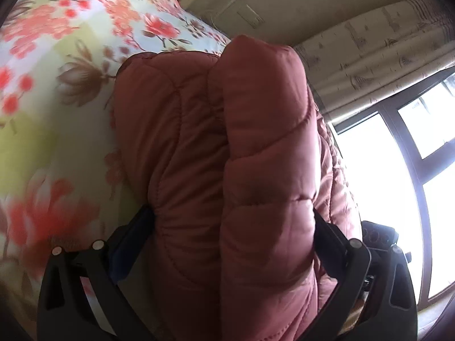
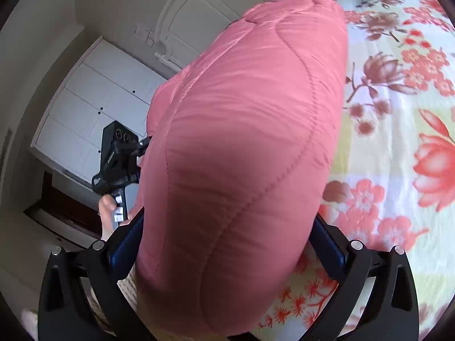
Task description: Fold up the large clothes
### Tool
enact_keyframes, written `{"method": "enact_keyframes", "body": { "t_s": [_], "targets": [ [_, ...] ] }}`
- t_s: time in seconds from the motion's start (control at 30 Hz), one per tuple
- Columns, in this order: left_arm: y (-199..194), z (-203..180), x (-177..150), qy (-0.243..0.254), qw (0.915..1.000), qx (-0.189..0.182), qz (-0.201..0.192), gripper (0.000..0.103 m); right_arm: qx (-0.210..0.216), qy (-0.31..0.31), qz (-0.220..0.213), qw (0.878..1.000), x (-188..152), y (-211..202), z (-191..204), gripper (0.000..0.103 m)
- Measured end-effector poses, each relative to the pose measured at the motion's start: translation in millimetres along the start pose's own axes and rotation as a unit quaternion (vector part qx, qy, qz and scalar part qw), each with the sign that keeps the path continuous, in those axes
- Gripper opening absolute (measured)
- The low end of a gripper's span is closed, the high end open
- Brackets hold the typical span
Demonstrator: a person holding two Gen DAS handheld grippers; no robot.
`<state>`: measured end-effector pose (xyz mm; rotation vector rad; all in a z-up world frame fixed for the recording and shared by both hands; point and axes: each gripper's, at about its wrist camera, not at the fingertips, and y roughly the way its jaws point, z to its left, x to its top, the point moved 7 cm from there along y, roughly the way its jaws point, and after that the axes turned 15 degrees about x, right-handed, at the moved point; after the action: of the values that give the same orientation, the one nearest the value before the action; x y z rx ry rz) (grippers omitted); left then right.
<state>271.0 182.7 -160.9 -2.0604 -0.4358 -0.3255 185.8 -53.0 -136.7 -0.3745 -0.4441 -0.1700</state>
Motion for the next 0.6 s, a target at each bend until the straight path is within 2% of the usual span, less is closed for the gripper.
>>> {"method": "enact_keyframes", "body": {
  "t_s": [0.1,0.13,0.2,0.27,0.4,0.5,0.6],
  "targets": [
    [8.6,-7.2,6.9,0.011,0.9999,-0.009,0.008,0.099,-0.003,-0.011,-0.008,1.000,1.3,5.1,4.2,0.099],
    [11.0,-11.8,7.4,0.018,0.9997,-0.015,0.009,0.094,-0.004,-0.014,-0.012,1.000,-0.1,6.6,5.9,0.098],
    [9.8,-27.3,9.4,0.034,0.9984,-0.044,-0.006,0.072,-0.010,-0.031,-0.022,0.999,-0.7,4.4,15.5,0.088],
    [11.6,-41.7,11.0,0.041,0.9975,-0.055,-0.017,0.064,-0.026,-0.060,-0.034,0.997,-3.4,-0.8,24.6,0.080],
    [22.7,-83.7,26.9,0.046,0.9951,-0.082,-0.031,0.049,-0.058,-0.119,-0.067,0.989,6.5,-26.3,35.5,0.075],
    [41.2,-127.9,52.6,0.067,0.9937,-0.080,-0.042,0.041,-0.077,-0.136,-0.092,0.983,22.6,-49.0,22.5,0.075],
    [67.4,-171.5,80.5,0.072,0.9939,-0.078,-0.029,0.041,-0.106,-0.138,-0.106,0.979,47.4,-75.8,13.1,0.074]
  ]
}}
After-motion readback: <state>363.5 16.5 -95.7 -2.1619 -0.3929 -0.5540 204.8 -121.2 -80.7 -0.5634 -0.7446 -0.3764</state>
